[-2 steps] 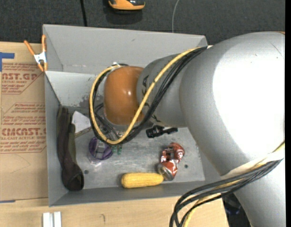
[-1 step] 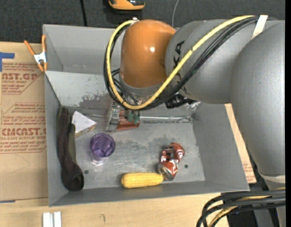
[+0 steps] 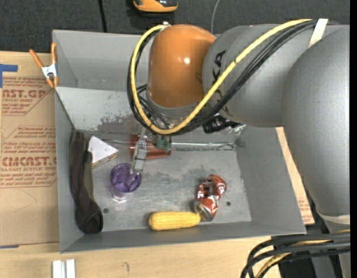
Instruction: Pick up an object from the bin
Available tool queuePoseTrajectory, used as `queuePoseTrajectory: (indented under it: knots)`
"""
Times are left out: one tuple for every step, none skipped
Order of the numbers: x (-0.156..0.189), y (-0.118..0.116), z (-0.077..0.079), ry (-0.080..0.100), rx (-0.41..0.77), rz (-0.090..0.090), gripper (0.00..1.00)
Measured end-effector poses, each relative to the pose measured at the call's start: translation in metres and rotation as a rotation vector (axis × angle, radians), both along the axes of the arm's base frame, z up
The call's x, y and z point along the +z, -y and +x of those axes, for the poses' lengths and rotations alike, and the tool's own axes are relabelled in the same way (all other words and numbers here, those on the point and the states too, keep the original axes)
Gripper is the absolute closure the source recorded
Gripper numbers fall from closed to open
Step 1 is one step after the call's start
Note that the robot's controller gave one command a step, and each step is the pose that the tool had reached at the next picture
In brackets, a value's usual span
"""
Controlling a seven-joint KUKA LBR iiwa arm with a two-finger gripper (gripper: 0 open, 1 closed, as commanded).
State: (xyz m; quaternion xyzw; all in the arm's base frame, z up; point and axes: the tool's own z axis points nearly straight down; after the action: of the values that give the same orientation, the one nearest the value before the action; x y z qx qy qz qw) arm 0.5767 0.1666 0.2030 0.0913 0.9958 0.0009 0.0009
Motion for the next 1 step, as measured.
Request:
queuePoseTrajectory:
  knots:
    - [0.0, 0.0001, 0.0, 0.0, 0.0, 0.0, 0.0]
